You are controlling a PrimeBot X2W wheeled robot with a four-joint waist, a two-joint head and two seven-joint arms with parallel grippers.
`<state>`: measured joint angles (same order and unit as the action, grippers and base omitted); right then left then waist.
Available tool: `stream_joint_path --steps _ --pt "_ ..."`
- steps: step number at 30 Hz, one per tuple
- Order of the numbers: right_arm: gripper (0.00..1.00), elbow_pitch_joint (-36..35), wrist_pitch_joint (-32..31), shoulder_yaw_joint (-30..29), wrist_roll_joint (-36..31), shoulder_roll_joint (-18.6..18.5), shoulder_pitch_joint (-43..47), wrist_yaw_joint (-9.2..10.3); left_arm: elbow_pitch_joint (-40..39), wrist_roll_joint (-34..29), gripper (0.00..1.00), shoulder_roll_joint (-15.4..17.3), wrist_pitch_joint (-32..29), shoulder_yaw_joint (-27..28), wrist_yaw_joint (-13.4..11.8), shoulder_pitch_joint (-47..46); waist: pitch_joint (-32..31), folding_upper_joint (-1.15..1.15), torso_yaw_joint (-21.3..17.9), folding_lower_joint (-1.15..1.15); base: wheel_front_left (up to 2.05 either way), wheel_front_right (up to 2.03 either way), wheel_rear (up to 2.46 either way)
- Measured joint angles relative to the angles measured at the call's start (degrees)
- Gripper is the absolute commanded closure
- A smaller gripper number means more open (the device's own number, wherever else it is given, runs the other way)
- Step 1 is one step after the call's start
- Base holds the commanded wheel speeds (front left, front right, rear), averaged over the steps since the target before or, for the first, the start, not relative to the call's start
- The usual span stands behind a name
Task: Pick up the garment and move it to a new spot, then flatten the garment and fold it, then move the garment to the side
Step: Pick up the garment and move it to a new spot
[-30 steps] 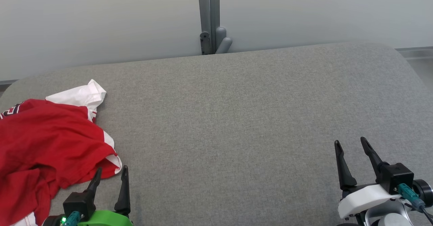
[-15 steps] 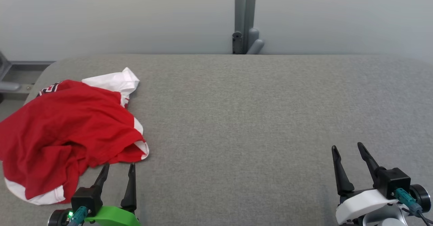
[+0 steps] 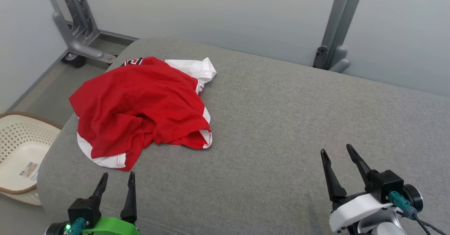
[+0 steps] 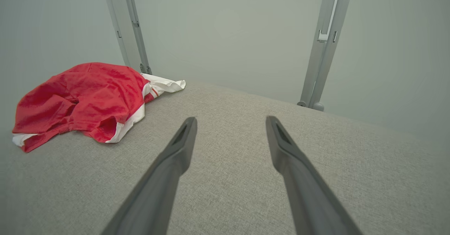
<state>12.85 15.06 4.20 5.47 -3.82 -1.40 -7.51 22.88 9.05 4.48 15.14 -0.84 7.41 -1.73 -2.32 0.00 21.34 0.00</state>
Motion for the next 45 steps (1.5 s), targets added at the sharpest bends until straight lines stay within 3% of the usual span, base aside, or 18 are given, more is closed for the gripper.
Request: stream_joint_path --steps 4,8,17,24,30,31,32,37,45 --pt "0.00 0.2 0.0 0.2 0.2 0.0 0.3 0.00 0.1 0.0 0.00 0.1 0.0 0.7 0.0 0.0 -0.1 0.00 2.0 0.00 0.00 0.00 0.00" --pt "0.00 -0.1 0.0 0.0 0.2 -0.7 0.1 0.00 2.4 0.9 0.00 -0.1 0.0 0.6 0.0 -1.8 0.6 0.00 1.2 0.00 0.00 0.00 0.00" --pt "0.00 -2.4 0.0 0.2 0.0 -4.9 -4.5 -0.01 14.0 4.2 0.00 -1.2 -5.2 -1.6 -1.3 -20.9 7.2 0.00 -1.0 0.00 0.00 0.00 0.00" --pt "0.00 -3.6 0.0 0.2 0.3 -5.9 -7.2 -0.02 26.5 6.6 0.00 -1.0 -7.3 0.1 -4.4 -31.3 14.5 0.00 -5.3 0.01 0.00 0.00 0.00" --pt "0.00 -4.2 0.0 -0.4 0.6 -5.3 -7.3 -0.02 35.7 8.5 0.00 2.1 -6.9 2.7 -6.4 -33.1 17.5 0.00 -10.8 0.01 0.00 0.00 0.00" --pt "0.00 -4.2 0.0 -0.5 0.6 -5.1 -7.3 -0.02 36.8 8.7 0.29 2.4 -6.9 2.8 -6.3 -33.2 17.7 0.00 -11.6 0.01 0.00 0.00 0.00" --pt "0.00 -4.2 0.0 -0.6 0.7 -4.9 -7.1 -0.02 37.5 8.8 1.00 2.5 -6.7 2.8 -6.1 -33.2 17.8 0.00 -12.5 0.01 0.00 0.00 0.00" --pt "0.00 -3.3 0.0 -1.0 1.0 -3.4 -5.0 -0.02 39.3 9.8 1.00 3.0 -3.9 3.1 -4.3 -33.9 16.6 0.00 -15.4 0.00 0.00 0.00 0.00" --pt "0.00 -2.3 0.0 -1.4 1.5 -1.6 -2.1 -0.02 33.4 9.1 1.00 1.0 -2.4 -0.7 -2.0 -33.8 12.6 0.00 -15.4 0.00 0.00 0.00 0.00"
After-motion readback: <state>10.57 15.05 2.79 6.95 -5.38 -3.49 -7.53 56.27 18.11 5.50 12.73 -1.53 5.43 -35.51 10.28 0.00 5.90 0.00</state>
